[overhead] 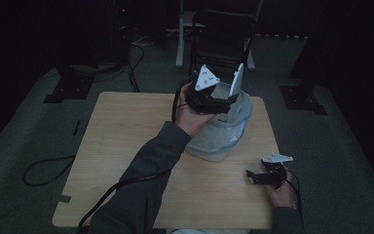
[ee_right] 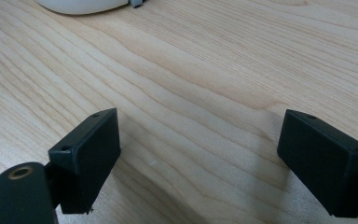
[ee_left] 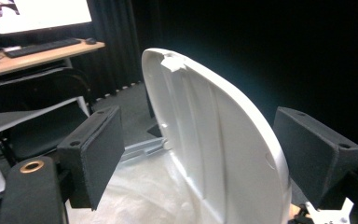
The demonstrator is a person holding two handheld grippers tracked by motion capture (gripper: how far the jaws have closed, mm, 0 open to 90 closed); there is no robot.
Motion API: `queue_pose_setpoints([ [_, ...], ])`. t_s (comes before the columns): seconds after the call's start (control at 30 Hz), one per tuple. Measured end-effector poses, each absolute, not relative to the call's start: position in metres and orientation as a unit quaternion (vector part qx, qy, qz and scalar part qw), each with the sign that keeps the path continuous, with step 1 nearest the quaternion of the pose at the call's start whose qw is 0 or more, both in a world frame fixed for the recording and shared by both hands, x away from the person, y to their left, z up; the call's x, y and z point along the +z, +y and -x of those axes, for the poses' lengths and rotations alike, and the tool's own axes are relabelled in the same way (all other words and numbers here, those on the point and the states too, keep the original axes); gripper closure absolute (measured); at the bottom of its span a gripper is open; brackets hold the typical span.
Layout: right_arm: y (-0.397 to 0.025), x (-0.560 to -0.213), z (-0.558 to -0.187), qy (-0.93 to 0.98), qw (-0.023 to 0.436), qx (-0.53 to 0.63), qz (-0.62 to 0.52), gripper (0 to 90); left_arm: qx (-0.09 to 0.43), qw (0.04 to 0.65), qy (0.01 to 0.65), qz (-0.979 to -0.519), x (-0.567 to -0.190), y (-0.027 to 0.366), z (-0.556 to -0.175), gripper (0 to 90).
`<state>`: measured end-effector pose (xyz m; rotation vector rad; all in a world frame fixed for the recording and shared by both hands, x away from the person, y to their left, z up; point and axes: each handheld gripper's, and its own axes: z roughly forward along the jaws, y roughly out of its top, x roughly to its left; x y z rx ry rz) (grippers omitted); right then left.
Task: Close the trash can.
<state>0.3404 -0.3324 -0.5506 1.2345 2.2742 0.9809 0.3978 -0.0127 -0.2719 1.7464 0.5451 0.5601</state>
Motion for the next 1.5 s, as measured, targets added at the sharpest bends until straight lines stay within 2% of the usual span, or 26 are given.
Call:
queue_pose_setpoints([
  [0.33, -0.332, -0.551, -0.340, 0.807, 0.186, 0.349, -0.439, 12.3, 0.246, 0.559, 0.297, -0.734, -0.306, 0.035, -0.425, 19.5],
  [0.5, -0.332, -0.551, -0.340, 0.807, 0.186, 0.349, -0.439, 12.3, 0.270, 0.517, 0.317, -0.747, -0.320, 0.033, -0.439, 24.2],
  [0.63, -0.332, -0.551, -0.340, 0.807, 0.186, 0.349, -0.439, 12.3, 0.265, 0.498, 0.310, -0.765, -0.328, 0.026, -0.446, 39.5],
  [0.8, -0.332, -0.551, -0.340, 0.807, 0.186, 0.349, -0.439, 12.2, 0.225, 0.513, 0.302, -0.771, -0.328, 0.029, -0.452, 66.9],
  [0.93, -0.332, -0.551, -0.340, 0.807, 0.186, 0.349, -0.439, 12.2, 0.176, 0.520, 0.316, -0.774, -0.330, 0.034, -0.461, 78.2],
  [1.07, -0.332, -0.551, -0.340, 0.807, 0.186, 0.349, -0.439, 12.2, 0.172, 0.521, 0.317, -0.774, -0.329, 0.038, -0.463, 77.4],
  [1.13, -0.332, -0.551, -0.340, 0.807, 0.186, 0.349, -0.439, 12.3, 0.172, 0.527, 0.315, -0.770, -0.328, 0.043, -0.462, 67.2],
  [1.27, -0.332, -0.551, -0.340, 0.807, 0.186, 0.349, -0.439, 12.3, 0.178, 0.540, 0.299, -0.766, -0.325, 0.062, -0.456, 56.3],
  [1.5, -0.332, -0.551, -0.340, 0.807, 0.186, 0.349, -0.439, 12.3, 0.192, 0.524, 0.315, -0.768, -0.336, 0.106, -0.447, 48.6],
])
